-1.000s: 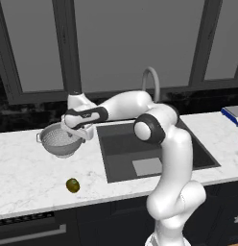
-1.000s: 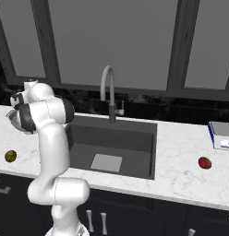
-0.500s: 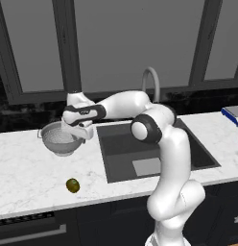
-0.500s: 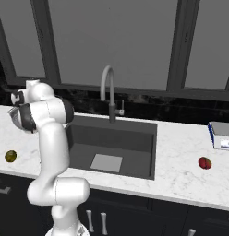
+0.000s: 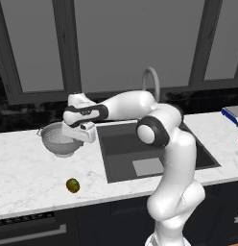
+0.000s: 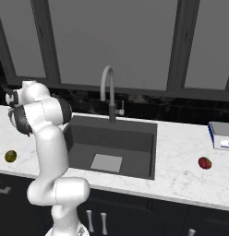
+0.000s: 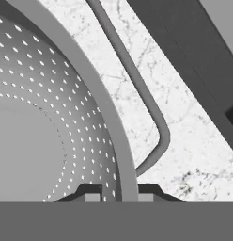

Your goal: Put the colander in the sink, put the mango, kiwi in the colander, and turn on the sink faucet and pour water over the colander.

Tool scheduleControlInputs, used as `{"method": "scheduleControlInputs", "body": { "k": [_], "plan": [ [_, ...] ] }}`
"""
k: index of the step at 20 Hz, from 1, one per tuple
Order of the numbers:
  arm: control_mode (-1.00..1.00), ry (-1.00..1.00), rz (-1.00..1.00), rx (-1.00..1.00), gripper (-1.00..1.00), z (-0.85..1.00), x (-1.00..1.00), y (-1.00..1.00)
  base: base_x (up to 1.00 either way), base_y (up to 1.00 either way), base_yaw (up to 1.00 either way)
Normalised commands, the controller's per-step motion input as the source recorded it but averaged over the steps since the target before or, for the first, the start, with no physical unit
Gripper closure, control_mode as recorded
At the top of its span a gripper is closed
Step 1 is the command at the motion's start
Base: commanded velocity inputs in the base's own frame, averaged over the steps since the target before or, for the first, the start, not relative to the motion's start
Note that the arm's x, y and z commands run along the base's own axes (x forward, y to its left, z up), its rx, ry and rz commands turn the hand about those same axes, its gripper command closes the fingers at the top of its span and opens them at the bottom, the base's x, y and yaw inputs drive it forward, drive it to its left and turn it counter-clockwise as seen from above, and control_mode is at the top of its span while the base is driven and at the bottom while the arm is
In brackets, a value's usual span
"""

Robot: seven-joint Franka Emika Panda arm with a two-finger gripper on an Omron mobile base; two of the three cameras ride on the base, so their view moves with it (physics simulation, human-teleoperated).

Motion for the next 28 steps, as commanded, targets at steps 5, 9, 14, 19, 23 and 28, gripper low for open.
{"method": "scheduleControlInputs", "body": {
  "k": [5,9,14,19,23,28],
  "plan": [
    [-1.0,0.0,0.0,0.05,1.0,0.3,-0.51,-0.4,0.0,0.0,0.0],
    [-1.0,0.0,0.0,0.07,1.0,0.37,-0.59,-0.53,0.0,0.0,0.0],
    [-1.0,0.0,0.0,0.02,1.0,0.48,-0.58,-0.51,0.0,0.0,0.0],
    [-1.0,0.0,0.0,0.0,1.0,0.49,-0.65,-0.57,0.0,0.0,0.0],
    [-1.0,0.0,0.0,0.0,1.0,0.4,-0.64,-0.7,0.0,0.0,0.0],
    [-1.0,0.0,0.0,0.0,1.0,0.28,-0.51,-0.78,0.0,0.0,0.0]
  ]
}}
